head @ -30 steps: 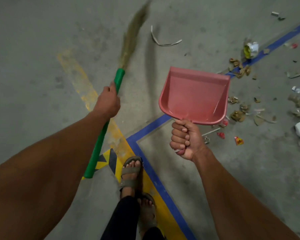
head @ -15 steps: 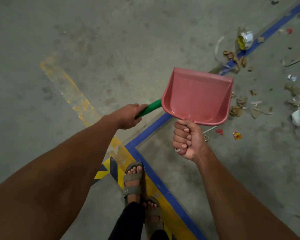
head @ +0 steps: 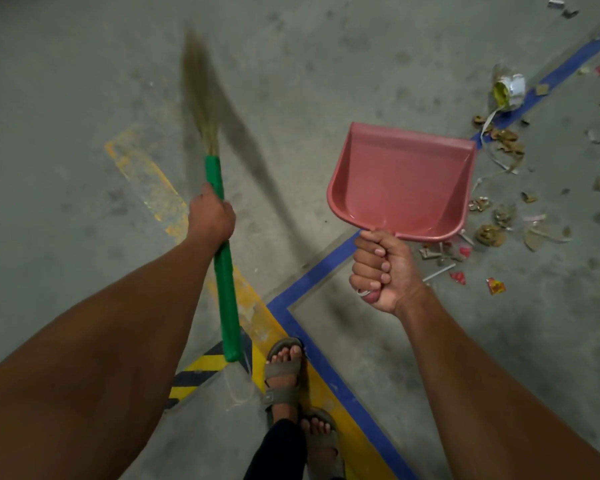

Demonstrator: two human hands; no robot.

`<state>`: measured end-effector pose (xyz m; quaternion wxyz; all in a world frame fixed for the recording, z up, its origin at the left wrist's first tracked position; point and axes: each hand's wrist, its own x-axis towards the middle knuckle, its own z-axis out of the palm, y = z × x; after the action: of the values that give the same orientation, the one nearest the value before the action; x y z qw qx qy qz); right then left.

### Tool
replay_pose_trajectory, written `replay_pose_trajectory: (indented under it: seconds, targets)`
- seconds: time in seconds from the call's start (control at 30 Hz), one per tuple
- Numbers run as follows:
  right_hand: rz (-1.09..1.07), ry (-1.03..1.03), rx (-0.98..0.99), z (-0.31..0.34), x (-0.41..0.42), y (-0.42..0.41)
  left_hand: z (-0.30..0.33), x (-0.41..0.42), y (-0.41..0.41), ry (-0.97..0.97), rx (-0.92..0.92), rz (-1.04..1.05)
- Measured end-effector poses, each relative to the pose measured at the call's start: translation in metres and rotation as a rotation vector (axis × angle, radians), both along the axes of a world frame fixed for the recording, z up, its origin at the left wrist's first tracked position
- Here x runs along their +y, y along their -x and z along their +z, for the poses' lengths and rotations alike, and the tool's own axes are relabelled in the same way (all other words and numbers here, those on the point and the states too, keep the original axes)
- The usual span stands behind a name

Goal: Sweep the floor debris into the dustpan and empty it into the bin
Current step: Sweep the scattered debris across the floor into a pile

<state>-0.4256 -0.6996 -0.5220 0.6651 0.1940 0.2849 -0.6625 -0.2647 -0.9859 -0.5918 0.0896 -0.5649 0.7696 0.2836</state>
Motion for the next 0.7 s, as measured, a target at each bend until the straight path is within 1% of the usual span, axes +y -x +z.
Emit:
replay_pose_trajectory:
  seconds: [0.03, 0.07, 0.13, 0.2, 0.33, 0.4, 0.5, 0.57, 0.63, 0.7]
  targets:
    - [0.004, -0.005, 0.002, -0.001, -0.002, -0.002, -0.004, 0.001, -0.001, -0.055, -0.064, 0.013]
    - [0.006, -0.008, 0.003, -0.003, -0.003, -0.005, -0.009, 0.004, -0.002, -0.111, -0.114, -0.017]
    - [0.010, -0.016, -0.001, -0.006, -0.003, -0.010, -0.017, 0.018, -0.004, -0.199, -0.155, -0.153]
    - [0.019, -0.016, -0.012, -0.009, -0.003, -0.014, -0.023, 0.036, -0.002, -0.271, -0.134, -0.322]
    - [0.028, -0.019, -0.014, -0.009, -0.002, -0.017, -0.021, 0.063, 0.016, -0.358, -0.060, -0.747]
    - [0.020, -0.032, -0.003, -0.005, -0.002, -0.016, -0.018, 0.070, 0.026, -0.373, 0.014, -0.857]
    - [0.007, -0.040, 0.009, 0.001, 0.000, -0.010, -0.013, 0.075, 0.027, -0.310, 0.159, -0.867]
    - [0.003, -0.049, 0.010, 0.005, 0.003, -0.005, -0.010, 0.073, 0.017, -0.243, 0.235, -0.801]
    - [-0.005, -0.051, 0.013, 0.010, 0.007, 0.000, -0.007, 0.068, 0.007, -0.165, 0.257, -0.657]
    - [-0.026, -0.050, 0.025, 0.015, 0.012, 0.006, -0.003, 0.066, -0.001, -0.080, 0.235, -0.454]
